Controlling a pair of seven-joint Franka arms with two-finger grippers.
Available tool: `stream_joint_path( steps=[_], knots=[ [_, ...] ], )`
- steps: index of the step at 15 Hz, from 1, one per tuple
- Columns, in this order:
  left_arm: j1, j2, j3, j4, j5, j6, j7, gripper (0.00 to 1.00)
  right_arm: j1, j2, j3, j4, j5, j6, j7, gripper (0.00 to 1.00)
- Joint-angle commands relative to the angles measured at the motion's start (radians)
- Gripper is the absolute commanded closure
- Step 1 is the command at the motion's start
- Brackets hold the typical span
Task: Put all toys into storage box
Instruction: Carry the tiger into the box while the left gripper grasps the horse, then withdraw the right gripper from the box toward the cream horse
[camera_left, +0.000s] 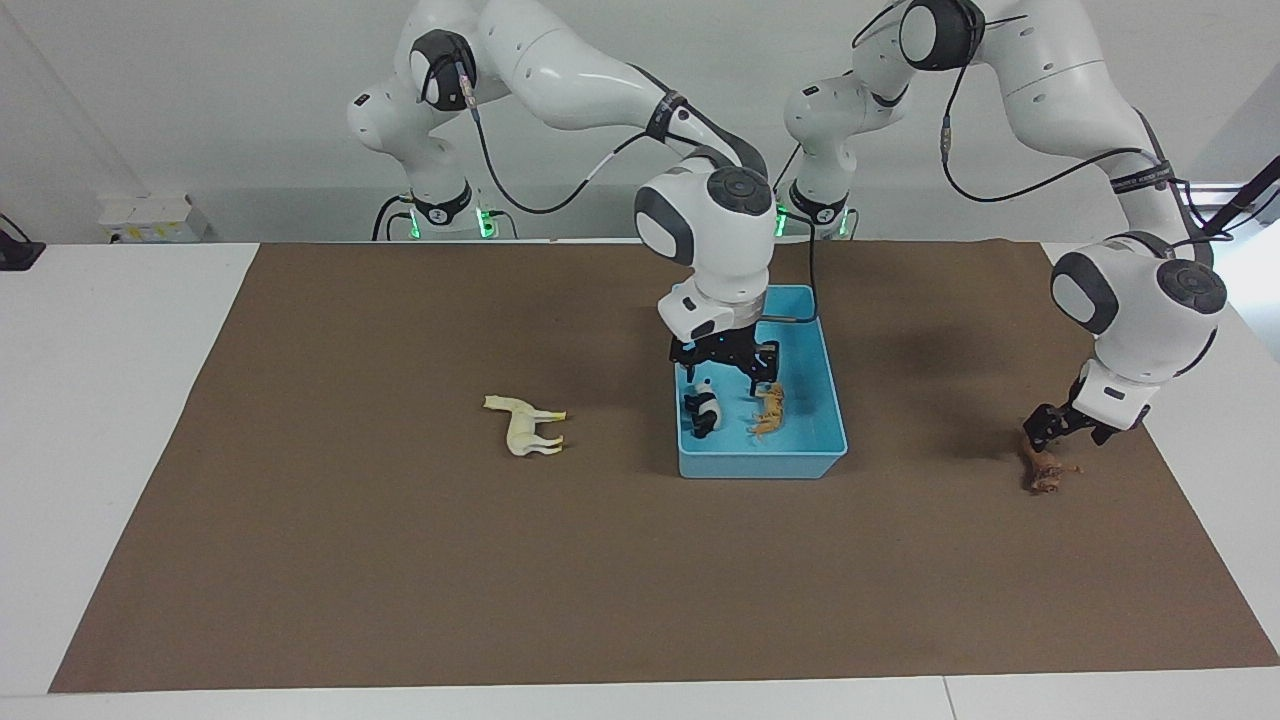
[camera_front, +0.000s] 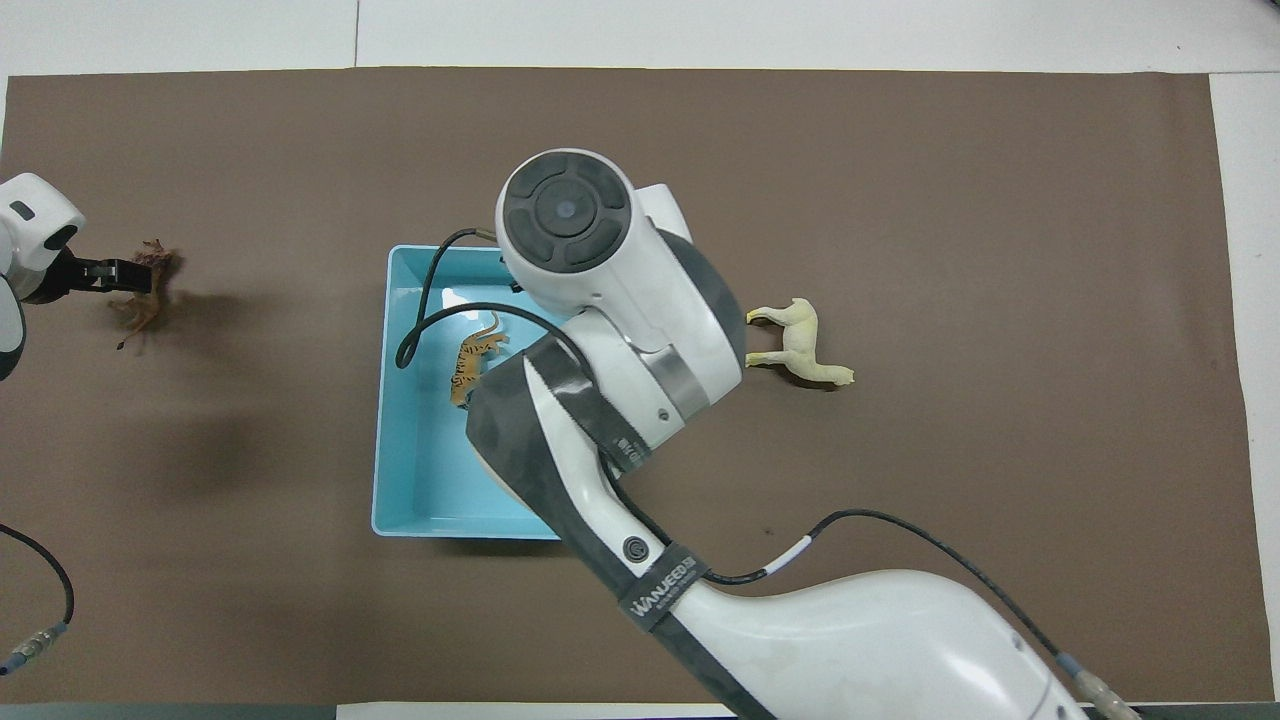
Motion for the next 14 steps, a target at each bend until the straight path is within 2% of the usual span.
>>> stream_joint_path(
  steps=[1,5,8,9,10,11,13,14],
  knots=[
    [0.02,0.013,-0.012,-0.01,0.01,0.023,0.013,0.0,-0.02,-0.033,0.006,-0.056,-0.043,-0.058,-0.114,0.0],
    [0.024,0.013,-0.015,-0.057,0.0,0.058,0.007,0.0,-0.093,-0.106,0.0,-0.241,-0.066,-0.03,-0.347,0.0],
    [0.02,0.012,-0.013,-0.067,-0.04,0.066,0.001,0.0,-0.141,-0.169,0.0,-0.429,-0.066,0.108,-0.462,0.0],
    [0.018,0.009,-0.012,-0.073,-0.042,0.062,-0.002,0.09,-0.158,-0.198,0.0,-0.527,-0.066,0.212,-0.497,0.0],
    [0.02,0.006,-0.013,-0.088,-0.043,0.065,-0.009,0.25,-0.169,-0.223,0.0,-0.624,-0.066,0.316,-0.53,0.0],
    [0.018,0.004,-0.013,-0.091,-0.043,0.057,-0.026,0.48,-0.173,-0.244,0.0,-0.699,-0.066,0.382,-0.562,0.0],
    [0.014,0.002,-0.013,-0.09,-0.046,0.039,-0.057,0.88,-0.184,-0.258,0.0,-0.751,-0.066,0.406,-0.614,0.0],
    [0.014,0.002,-0.013,-0.082,-0.052,0.028,-0.057,0.94,-0.198,-0.26,0.0,-0.757,-0.066,0.412,-0.634,0.0]
  ],
)
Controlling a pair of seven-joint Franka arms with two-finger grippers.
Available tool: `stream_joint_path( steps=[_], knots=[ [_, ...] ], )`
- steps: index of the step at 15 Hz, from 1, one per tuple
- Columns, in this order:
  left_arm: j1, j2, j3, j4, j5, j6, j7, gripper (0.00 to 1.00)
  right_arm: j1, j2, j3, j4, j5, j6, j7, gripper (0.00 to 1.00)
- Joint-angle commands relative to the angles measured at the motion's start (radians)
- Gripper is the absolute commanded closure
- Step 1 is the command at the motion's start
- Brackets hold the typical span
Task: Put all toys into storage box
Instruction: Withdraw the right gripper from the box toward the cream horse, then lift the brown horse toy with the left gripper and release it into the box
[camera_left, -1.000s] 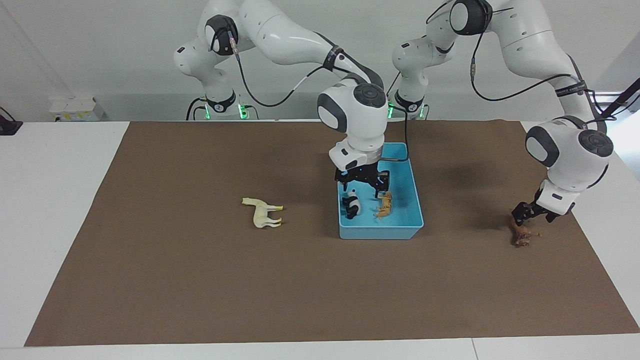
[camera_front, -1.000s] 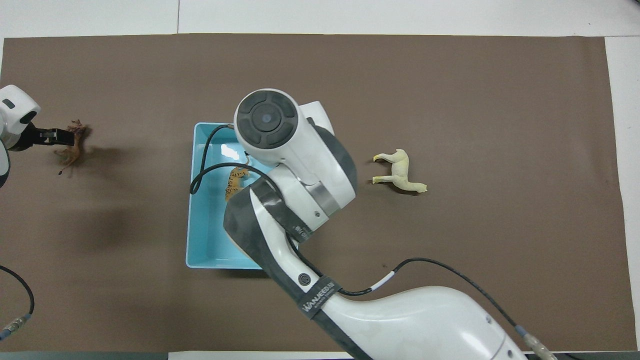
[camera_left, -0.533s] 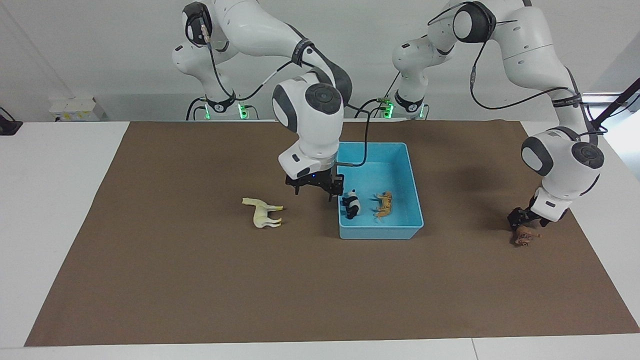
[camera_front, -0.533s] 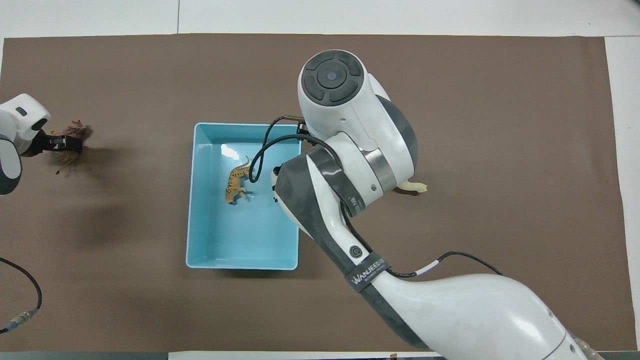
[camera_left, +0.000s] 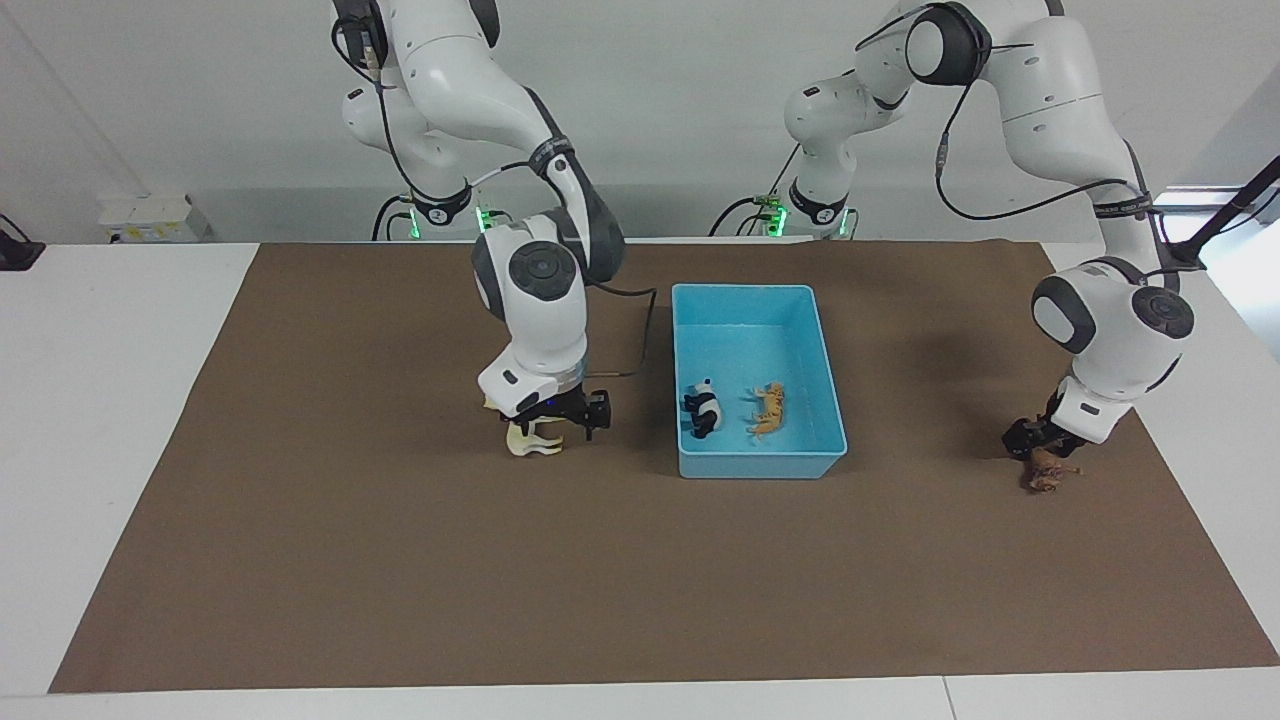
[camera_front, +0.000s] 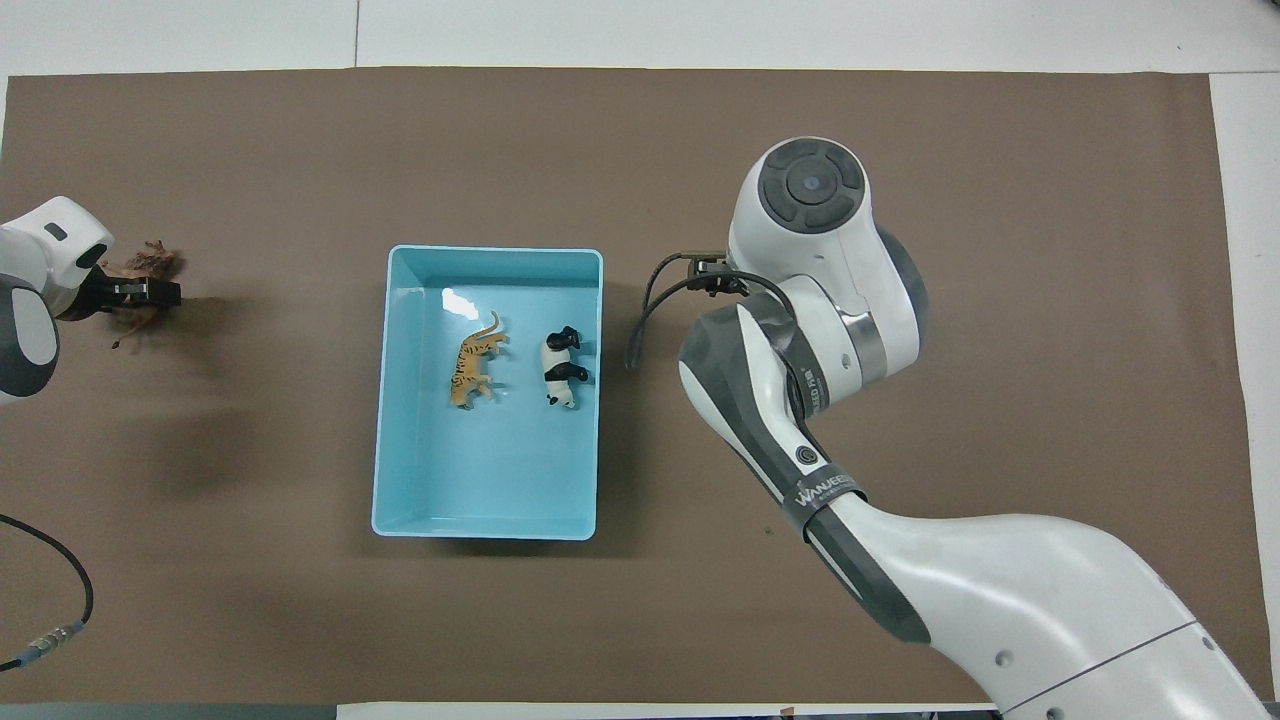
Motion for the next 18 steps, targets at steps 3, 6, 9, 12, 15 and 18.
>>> stream_joint_path(
  steps=[3,6,9,12,15,18],
  knots=[
    [-0.003,-0.007,-0.005,0.007,-0.047,-0.056,-0.027,0.96,-0.036,-0.072,0.011,-0.1,-0.007,0.04,-0.116,0.0],
    [-0.029,0.003,-0.005,0.091,-0.05,-0.153,-0.068,0.96,-0.039,-0.073,0.011,-0.115,-0.007,0.054,-0.132,0.0],
    [-0.063,0.003,-0.005,0.159,-0.074,-0.24,-0.142,0.96,-0.051,-0.082,0.011,-0.178,-0.007,0.138,-0.149,0.0],
    [-0.135,-0.077,-0.009,0.209,-0.109,-0.432,-0.322,0.96,-0.052,-0.084,0.011,-0.203,-0.007,0.17,-0.189,0.0],
    [-0.282,-0.187,-0.012,0.174,-0.135,-0.579,-0.618,0.93,-0.056,-0.081,0.011,-0.204,-0.007,0.184,-0.199,0.0],
    [-0.473,-0.219,-0.011,0.122,-0.18,-0.575,-0.901,0.91,-0.054,-0.078,0.013,-0.243,-0.007,0.276,-0.197,0.32]
  ],
)
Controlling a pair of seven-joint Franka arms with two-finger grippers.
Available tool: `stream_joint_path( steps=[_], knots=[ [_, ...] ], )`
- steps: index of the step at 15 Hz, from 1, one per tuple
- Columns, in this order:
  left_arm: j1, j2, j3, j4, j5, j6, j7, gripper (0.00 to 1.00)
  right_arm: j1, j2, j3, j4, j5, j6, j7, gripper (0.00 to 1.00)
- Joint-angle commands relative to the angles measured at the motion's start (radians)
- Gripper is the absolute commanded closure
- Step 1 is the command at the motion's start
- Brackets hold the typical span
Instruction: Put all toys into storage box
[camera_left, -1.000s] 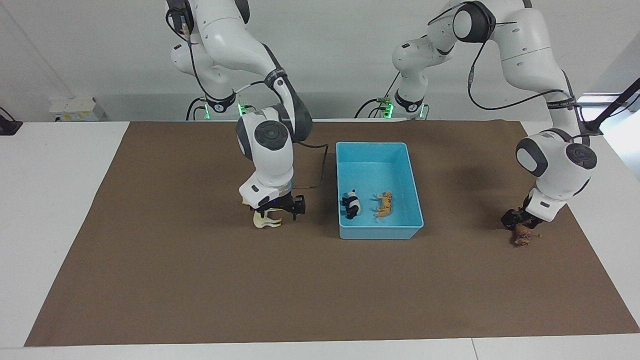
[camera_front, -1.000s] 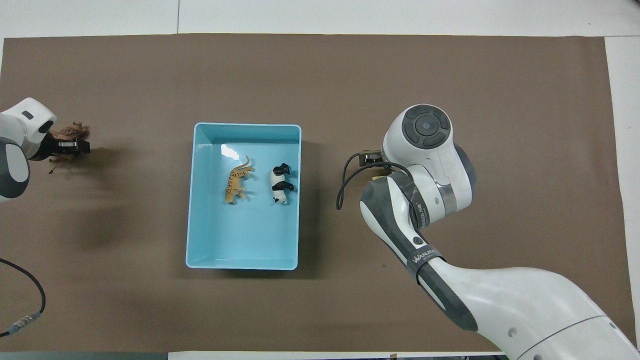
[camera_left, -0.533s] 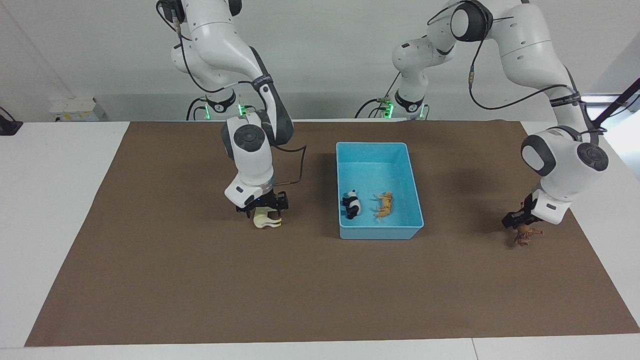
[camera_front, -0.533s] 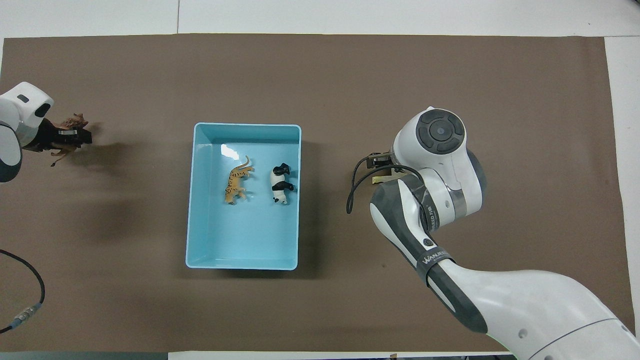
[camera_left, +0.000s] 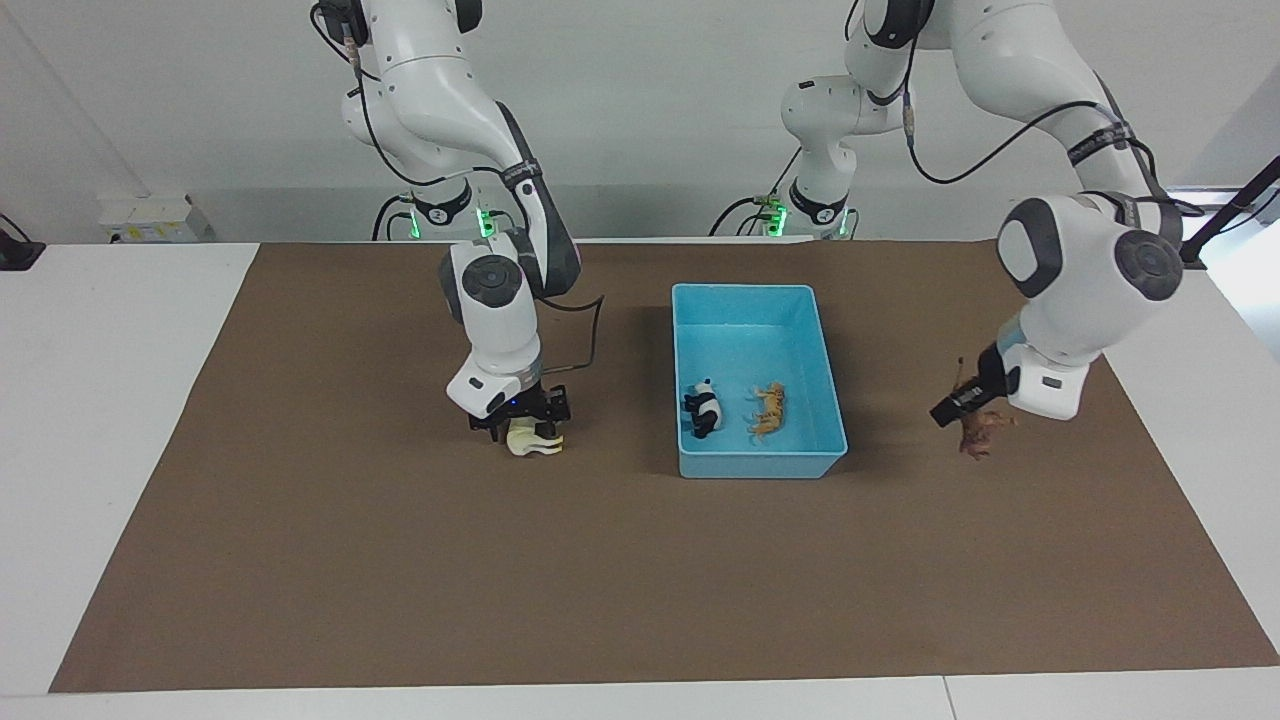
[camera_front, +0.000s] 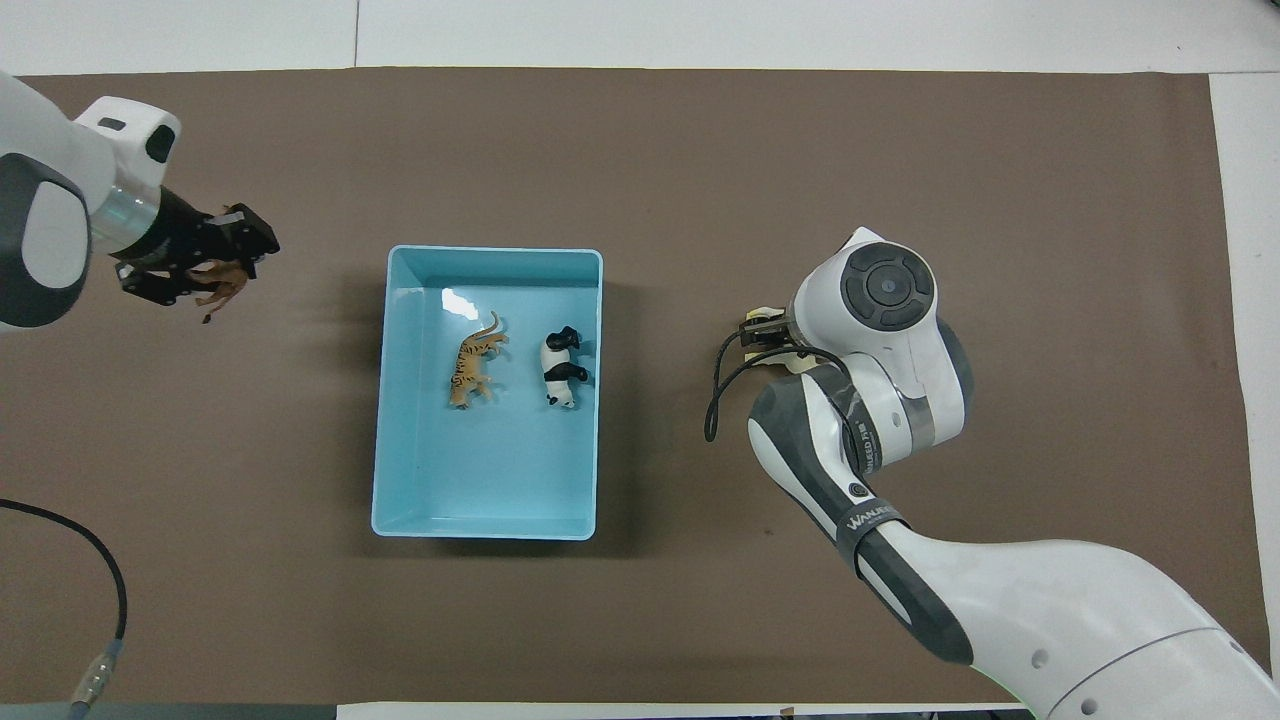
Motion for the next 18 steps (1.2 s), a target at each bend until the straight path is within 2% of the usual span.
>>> stream_joint_path(
  steps=[1,3,4,5,6,7,10,12,13,15,18],
  knots=[
    [-0.158,-0.048,0.021,-0.114,-0.019,0.048,-0.215,0.89,-0.018,-0.029,0.013,-0.068,-0.004,0.077,-0.024,0.64],
    [-0.256,-0.102,0.022,-0.255,-0.019,0.157,-0.274,0.87,-0.016,-0.029,0.013,-0.07,-0.004,0.086,-0.021,1.0],
    [-0.289,-0.122,0.021,-0.323,-0.019,0.236,-0.321,0.82,-0.015,-0.029,0.013,-0.071,-0.004,0.087,-0.021,1.0],
    [-0.315,-0.134,0.021,-0.355,-0.019,0.269,-0.364,0.68,-0.015,-0.027,0.013,-0.07,-0.004,0.086,-0.021,1.0],
    [-0.335,-0.137,0.021,-0.366,-0.019,0.277,-0.378,0.26,-0.012,-0.027,0.013,-0.068,-0.004,0.081,-0.022,1.0],
    [-0.338,-0.138,0.019,-0.36,-0.019,0.269,-0.378,0.0,-0.013,-0.029,0.013,-0.062,-0.004,0.071,-0.022,1.0],
    [-0.323,-0.153,0.025,-0.333,-0.016,0.224,-0.363,0.0,-0.007,-0.029,0.013,-0.02,-0.004,0.006,-0.013,1.0],
    [-0.278,-0.154,0.033,-0.282,-0.007,0.188,-0.291,0.0,-0.004,-0.027,0.013,0.069,-0.003,-0.095,-0.005,1.0],
    [-0.22,-0.157,0.031,-0.239,-0.007,0.149,-0.218,0.0,-0.002,-0.026,0.017,0.132,-0.003,-0.167,0.017,1.0],
    [-0.113,-0.162,0.03,-0.161,-0.007,0.043,-0.039,0.0,0.025,-0.008,0.022,0.313,0.006,-0.34,0.089,1.0],
    [0.017,-0.182,0.033,-0.089,-0.005,-0.048,0.172,0.0,0.119,0.113,0.025,0.656,0.034,-0.573,0.288,1.0]
  ],
)
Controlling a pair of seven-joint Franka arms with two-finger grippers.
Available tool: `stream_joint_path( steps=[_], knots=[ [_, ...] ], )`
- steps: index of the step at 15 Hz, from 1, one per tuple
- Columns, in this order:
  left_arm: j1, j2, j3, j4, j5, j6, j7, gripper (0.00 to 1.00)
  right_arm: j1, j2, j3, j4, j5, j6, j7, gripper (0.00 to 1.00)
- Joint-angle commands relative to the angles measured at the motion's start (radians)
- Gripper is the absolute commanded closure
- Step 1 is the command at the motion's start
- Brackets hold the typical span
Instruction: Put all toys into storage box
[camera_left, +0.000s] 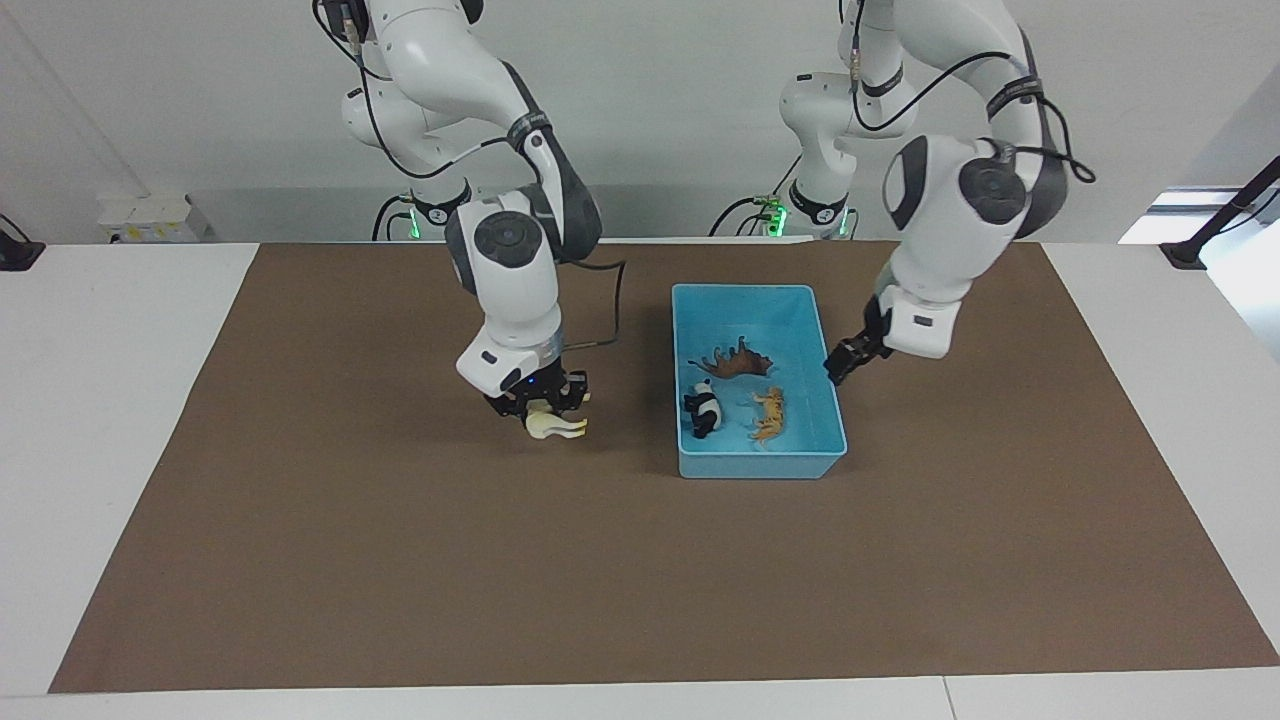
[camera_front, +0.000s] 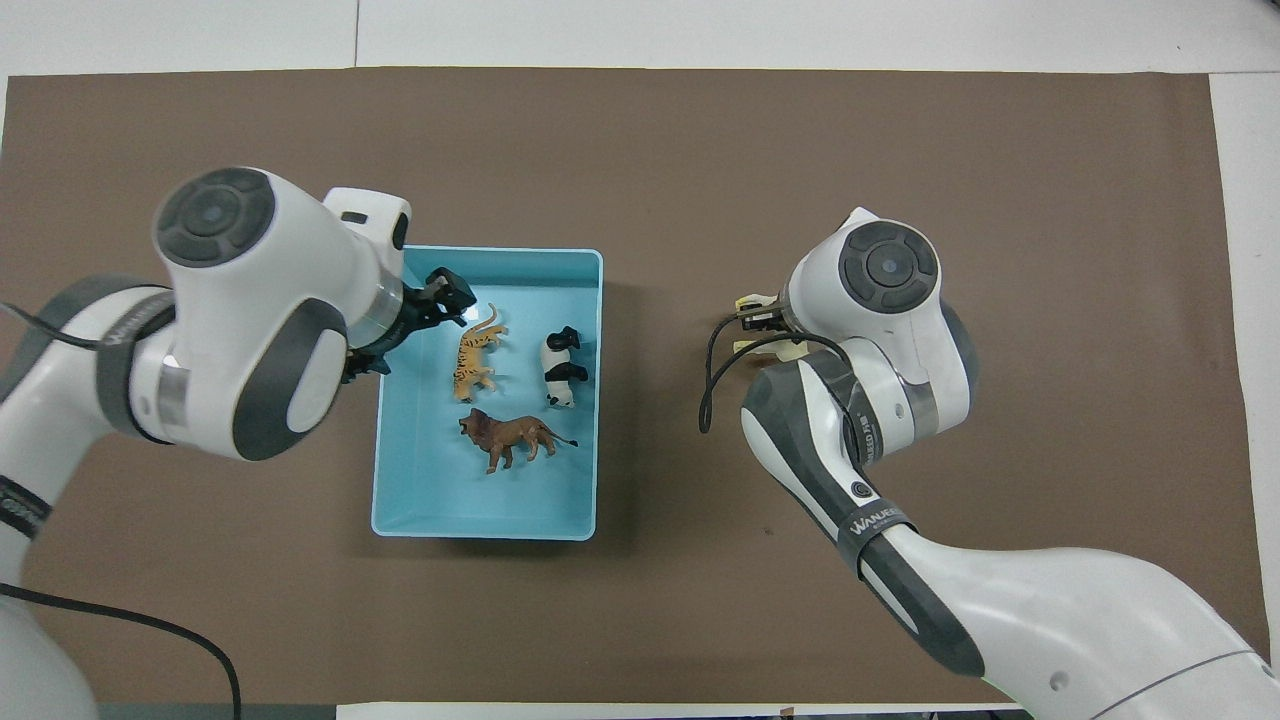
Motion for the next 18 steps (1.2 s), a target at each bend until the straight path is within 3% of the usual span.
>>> stream_joint_path(
  steps=[1,3,7,9,11,12,18],
  knots=[
    [0.102,-0.03,-0.008,0.062,0.0,-0.101,0.142,0.0,0.081,0.157,0.004,0.341,0.04,-0.181,0.196,1.0],
    [0.122,-0.05,-0.008,0.076,0.041,-0.143,0.217,0.0,0.16,0.194,0.006,0.416,0.06,-0.174,0.295,1.0],
    [0.145,-0.061,-0.005,0.085,0.068,-0.213,0.355,0.0,0.288,0.263,0.006,0.417,0.08,-0.04,0.44,1.0],
    [0.142,-0.14,0.001,0.05,0.068,-0.328,0.413,0.0,0.338,0.304,0.006,0.41,0.085,0.042,0.482,1.0],
    [0.137,-0.186,0.001,0.004,0.068,-0.335,0.464,0.0,0.351,0.297,0.004,0.36,0.083,0.083,0.487,1.0],
    [0.133,-0.185,0.0,0.0,0.068,-0.315,0.469,0.0,0.352,0.292,0.006,0.349,0.083,0.083,0.497,0.01],
    [0.128,-0.104,-0.002,0.085,0.057,-0.337,0.487,0.0,0.342,0.28,-0.006,0.358,0.065,0.049,0.611,0.0]
  ],
)
